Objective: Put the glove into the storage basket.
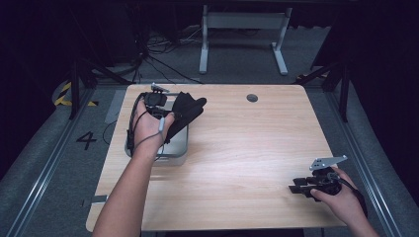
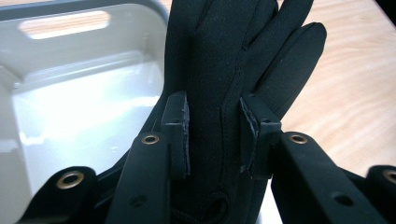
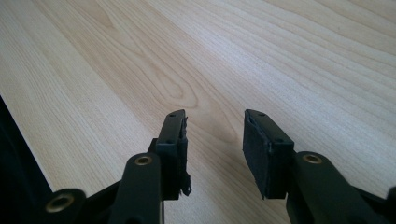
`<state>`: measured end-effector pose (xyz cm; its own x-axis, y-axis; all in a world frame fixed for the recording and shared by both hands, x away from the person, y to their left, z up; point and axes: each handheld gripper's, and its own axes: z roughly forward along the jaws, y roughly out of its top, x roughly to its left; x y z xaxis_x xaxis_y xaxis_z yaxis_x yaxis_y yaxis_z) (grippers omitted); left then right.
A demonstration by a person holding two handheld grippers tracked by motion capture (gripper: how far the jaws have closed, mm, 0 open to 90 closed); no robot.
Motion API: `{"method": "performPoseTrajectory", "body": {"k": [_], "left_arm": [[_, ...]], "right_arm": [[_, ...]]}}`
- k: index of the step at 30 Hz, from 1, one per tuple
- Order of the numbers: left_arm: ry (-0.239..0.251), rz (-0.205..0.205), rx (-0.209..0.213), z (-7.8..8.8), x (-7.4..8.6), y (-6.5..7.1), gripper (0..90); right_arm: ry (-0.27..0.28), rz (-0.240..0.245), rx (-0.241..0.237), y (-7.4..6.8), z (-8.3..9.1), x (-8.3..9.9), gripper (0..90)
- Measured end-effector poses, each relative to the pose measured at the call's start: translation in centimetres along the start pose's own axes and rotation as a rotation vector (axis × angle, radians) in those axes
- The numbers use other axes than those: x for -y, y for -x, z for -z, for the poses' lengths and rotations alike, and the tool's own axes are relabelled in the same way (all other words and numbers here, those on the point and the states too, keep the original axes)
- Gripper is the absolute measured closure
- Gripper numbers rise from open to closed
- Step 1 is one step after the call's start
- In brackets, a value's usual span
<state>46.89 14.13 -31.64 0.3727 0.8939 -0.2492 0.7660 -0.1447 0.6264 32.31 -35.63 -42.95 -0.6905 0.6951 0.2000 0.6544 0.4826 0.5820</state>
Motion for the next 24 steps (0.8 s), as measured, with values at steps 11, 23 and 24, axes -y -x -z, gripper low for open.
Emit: {"method": "performPoseTrajectory", "body": {"k": [11, 23, 24], "left_arm": [[0.009, 0.095, -0.063, -1.5, -0.3, -1.9, 66.6], [0.005, 0.176, -0.118, -2.6, 0.5, -3.7, 66.3], [0.01, 0.181, -0.121, -2.7, 0.6, -3.8, 66.3]], "right_arm": [[-0.001, -0.005, 0.004, -0.2, 0.1, 0.4, 60.2], [-0.004, 0.004, -0.003, -0.5, -0.1, 0.2, 59.3], [-0.002, 0.003, -0.004, -0.5, -0.1, 0.2, 59.3]]}}
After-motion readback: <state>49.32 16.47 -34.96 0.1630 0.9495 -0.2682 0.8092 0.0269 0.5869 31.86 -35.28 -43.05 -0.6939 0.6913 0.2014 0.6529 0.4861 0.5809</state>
